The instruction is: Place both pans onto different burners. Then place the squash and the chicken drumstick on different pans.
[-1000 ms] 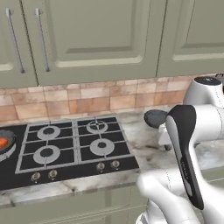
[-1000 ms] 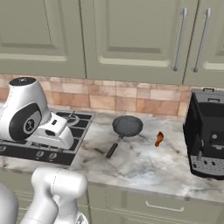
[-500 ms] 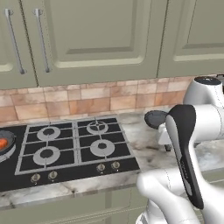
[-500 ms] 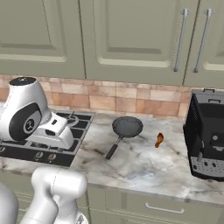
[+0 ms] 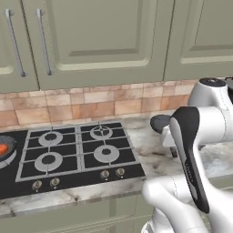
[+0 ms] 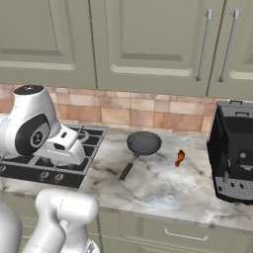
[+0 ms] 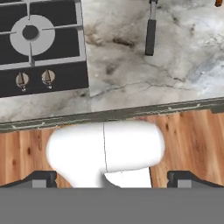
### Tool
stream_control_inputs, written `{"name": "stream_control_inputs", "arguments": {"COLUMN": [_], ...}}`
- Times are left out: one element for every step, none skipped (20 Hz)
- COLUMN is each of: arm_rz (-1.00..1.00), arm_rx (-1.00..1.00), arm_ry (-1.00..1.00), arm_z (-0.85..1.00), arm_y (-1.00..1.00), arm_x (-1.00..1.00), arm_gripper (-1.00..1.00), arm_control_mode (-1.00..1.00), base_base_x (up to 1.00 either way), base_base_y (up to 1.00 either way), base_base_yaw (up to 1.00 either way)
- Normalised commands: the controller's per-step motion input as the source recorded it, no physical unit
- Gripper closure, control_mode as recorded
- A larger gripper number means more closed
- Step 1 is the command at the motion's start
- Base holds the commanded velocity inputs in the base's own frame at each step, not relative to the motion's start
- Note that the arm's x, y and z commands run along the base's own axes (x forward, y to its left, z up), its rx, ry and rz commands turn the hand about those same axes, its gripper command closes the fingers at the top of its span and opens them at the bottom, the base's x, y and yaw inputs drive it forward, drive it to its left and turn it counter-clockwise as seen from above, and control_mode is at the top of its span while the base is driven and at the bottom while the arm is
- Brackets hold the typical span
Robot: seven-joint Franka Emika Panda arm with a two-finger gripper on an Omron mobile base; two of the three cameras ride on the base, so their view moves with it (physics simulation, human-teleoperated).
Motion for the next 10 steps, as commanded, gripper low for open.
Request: {"name": "stream_control_inputs", "arguments": {"arm_rz": [-0.03,-0.03,-0.01,0.00,0.00,0.00,0.00,-0.01,-0.01,-0.02], "arm_rx": [0.00,0.00,0.00,0.00,0.03,0.08,0.02,0.00,0.00,0.00], "arm_ry": [-0.03,-0.04,-0.06,-0.05,-0.06,-0.06,-0.07,-0.07,-0.04,-0.01], "arm_z": [0.00,0.00,0.00,0.00,0.00,0.00,-0.14,-0.16,-0.13,-0.16], "arm_y": [0.00,0.00,0.00,0.00,-0.21,-0.44,-0.31,-0.36,-0.37,-0.32], "arm_x": [0.49,0.49,0.56,0.56,0.48,0.31,0.21,0.08,0.06,0.01], "arm_gripper": [-1.00,-1.00,-1.00,-1.00,-1.00,-1.00,-1.00,-1.00,-1.00,-1.00], "arm_control_mode": [-1.00,-1.00,-1.00,-1.00,-1.00,-1.00,-1.00,-1.00,-1.00,-1.00], "base_base_x": [0.00,0.00,0.00,0.00,0.00,0.00,0.00,0.00,0.00,0.00], "base_base_y": [0.00,0.00,0.00,0.00,0.00,0.00,0.00,0.00,0.00,0.00], "base_base_yaw": [0.00,0.00,0.00,0.00,0.00,0.00,0.00,0.00,0.00,0.00]}}
